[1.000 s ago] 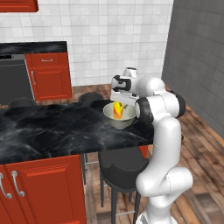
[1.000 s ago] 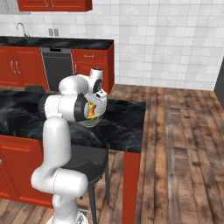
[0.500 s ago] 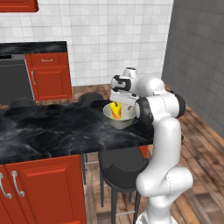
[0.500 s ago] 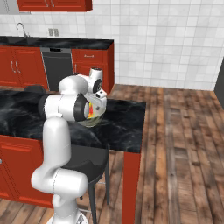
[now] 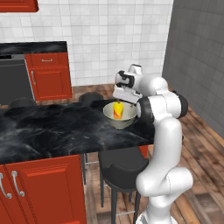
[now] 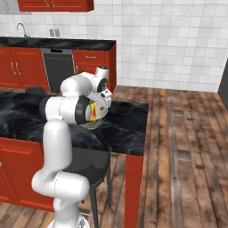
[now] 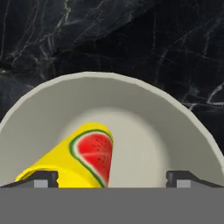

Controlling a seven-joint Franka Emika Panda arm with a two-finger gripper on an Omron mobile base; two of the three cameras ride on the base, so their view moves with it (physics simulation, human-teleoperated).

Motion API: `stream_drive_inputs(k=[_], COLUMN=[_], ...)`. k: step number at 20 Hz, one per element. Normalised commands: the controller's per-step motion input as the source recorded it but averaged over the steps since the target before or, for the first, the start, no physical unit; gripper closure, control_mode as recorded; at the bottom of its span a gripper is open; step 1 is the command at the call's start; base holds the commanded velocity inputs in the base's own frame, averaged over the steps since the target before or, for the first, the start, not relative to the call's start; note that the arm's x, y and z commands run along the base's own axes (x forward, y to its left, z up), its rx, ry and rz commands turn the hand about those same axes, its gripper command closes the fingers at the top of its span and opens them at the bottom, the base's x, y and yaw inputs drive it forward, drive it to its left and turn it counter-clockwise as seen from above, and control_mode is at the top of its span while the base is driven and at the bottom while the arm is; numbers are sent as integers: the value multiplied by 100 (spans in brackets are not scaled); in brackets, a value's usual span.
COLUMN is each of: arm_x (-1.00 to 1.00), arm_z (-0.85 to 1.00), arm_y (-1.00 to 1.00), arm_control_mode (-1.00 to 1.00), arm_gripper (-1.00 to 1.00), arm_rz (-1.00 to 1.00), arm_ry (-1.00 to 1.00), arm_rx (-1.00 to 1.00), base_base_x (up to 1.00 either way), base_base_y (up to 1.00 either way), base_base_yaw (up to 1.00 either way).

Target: Place the cup inside the bowl on the dining table and move the bowl to any counter.

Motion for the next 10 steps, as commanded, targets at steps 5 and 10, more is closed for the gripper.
stream_drive_inputs(k=[5,10], arm_x=[0,0], arm_z=[36,10], arm_y=[-5,-3], arm_control_mode=[-100,-100], arm_gripper=[-100,-100], arm_rz=[0,0], arm_ry=[0,1], arm_rx=[6,1], base_base_x=[0,0], base_base_y=[0,0], base_base_yaw=[0,0])
